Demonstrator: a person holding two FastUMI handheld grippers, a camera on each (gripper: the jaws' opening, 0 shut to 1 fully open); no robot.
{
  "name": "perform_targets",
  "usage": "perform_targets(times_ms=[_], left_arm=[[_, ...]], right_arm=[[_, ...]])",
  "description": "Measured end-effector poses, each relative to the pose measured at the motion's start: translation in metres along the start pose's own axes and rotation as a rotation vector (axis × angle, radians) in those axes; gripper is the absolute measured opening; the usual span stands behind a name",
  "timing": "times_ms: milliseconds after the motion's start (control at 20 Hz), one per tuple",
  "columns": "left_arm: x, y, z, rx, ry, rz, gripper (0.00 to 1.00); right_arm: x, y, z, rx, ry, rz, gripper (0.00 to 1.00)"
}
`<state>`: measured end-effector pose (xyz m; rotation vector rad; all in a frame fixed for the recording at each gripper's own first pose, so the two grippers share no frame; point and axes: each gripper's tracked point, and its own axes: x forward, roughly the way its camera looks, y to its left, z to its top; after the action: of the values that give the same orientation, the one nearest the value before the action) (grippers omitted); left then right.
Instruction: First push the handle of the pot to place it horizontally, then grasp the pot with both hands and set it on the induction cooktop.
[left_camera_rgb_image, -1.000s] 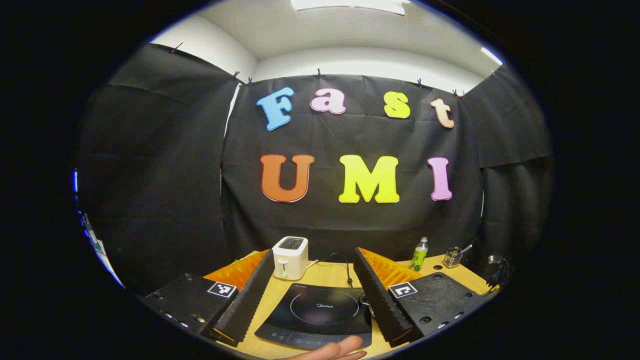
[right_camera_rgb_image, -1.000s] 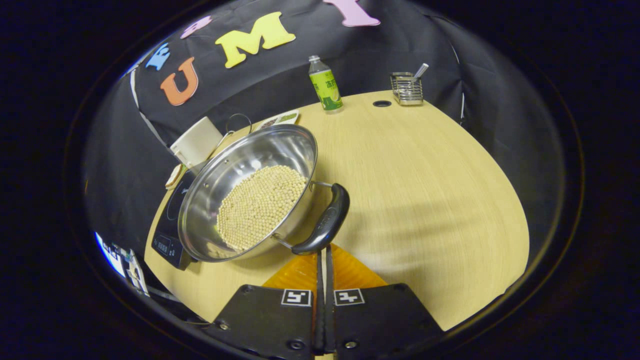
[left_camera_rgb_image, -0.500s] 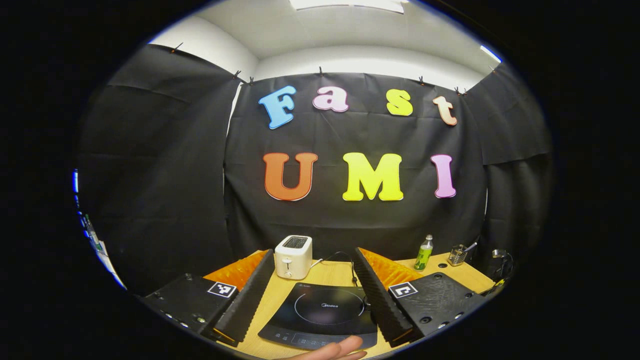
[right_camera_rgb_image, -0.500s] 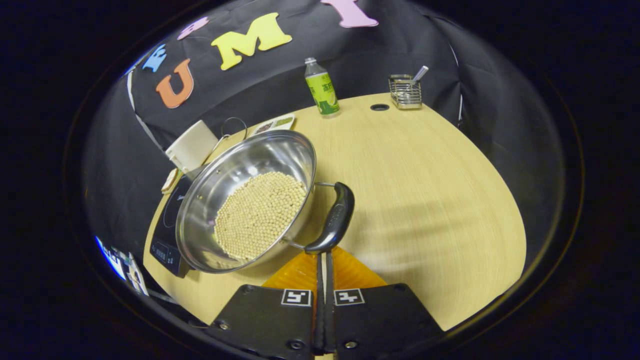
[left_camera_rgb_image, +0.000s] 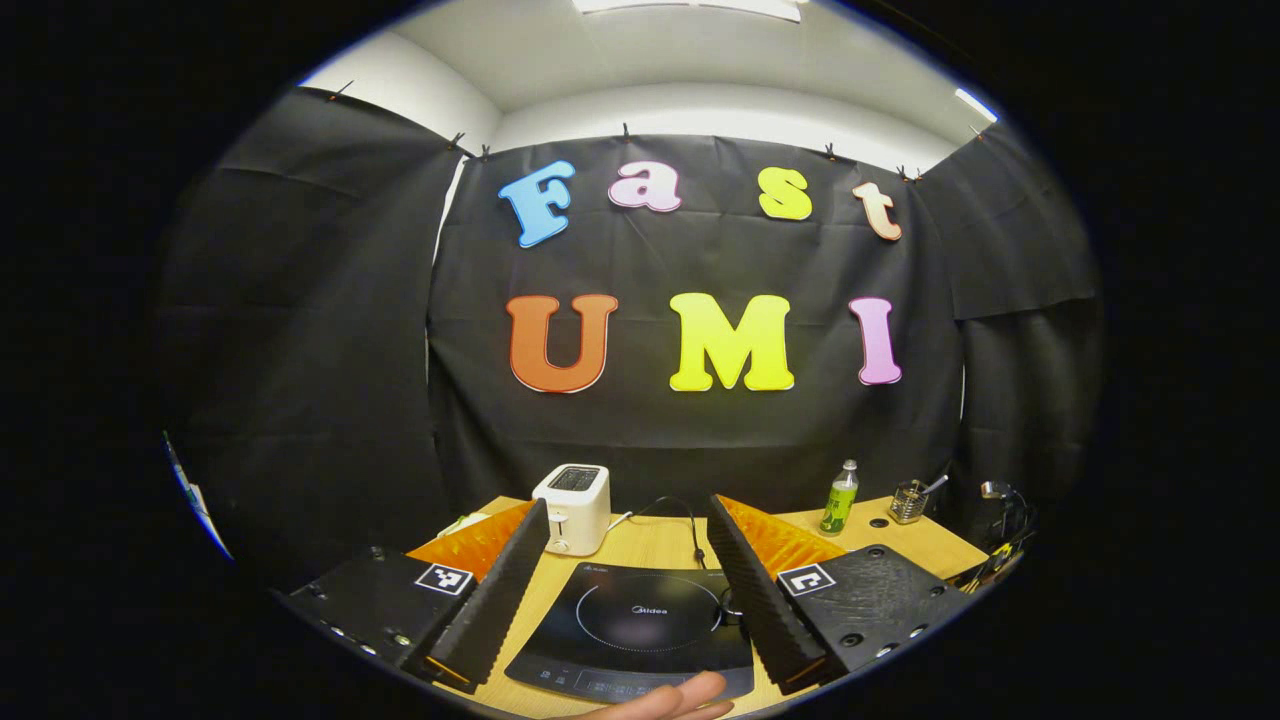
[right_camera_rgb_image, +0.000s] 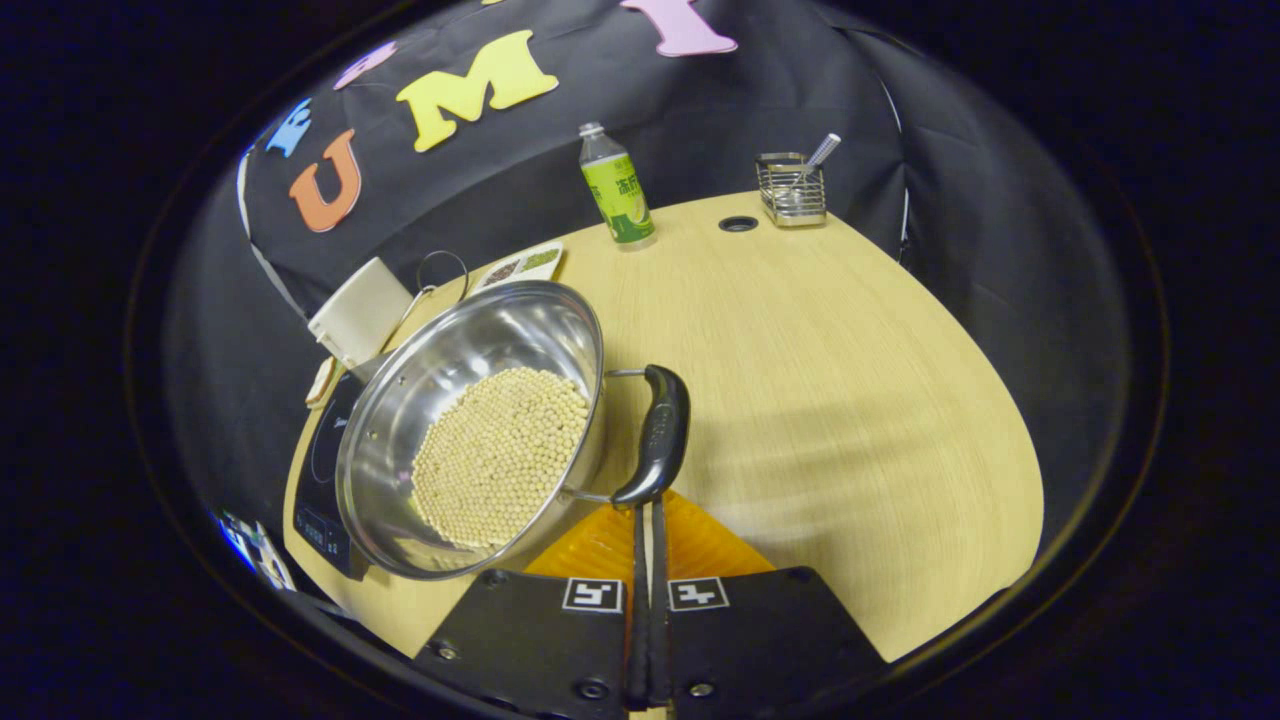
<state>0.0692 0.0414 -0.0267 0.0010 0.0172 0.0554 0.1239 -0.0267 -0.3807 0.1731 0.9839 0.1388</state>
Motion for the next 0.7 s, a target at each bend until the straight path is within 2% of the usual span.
perform_targets(times_ms=[250, 300, 500, 700], left_arm=[[0.001, -0.003, -0.003, 0.026, 0.006, -0.013, 0.95], [0.002, -0.002, -0.005, 0.028, 0.007, -0.006, 0.95], [0.004, -0.001, -0.01, -0.014, 0.014, -0.021, 0.95], [0.006, 0.002, -0.016, -0.038, 0.04, -0.021, 0.95]], right_arm=[[0.009, -0.009, 0.016, -0.003, -0.014, -0.042, 0.01], [0.011, -0.011, 0.02, -0.007, -0.018, -0.056, 0.04], [0.018, -0.012, 0.03, -0.016, -0.031, -0.082, 0.01], [0.018, -0.013, 0.035, -0.02, -0.05, -0.094, 0.04]])
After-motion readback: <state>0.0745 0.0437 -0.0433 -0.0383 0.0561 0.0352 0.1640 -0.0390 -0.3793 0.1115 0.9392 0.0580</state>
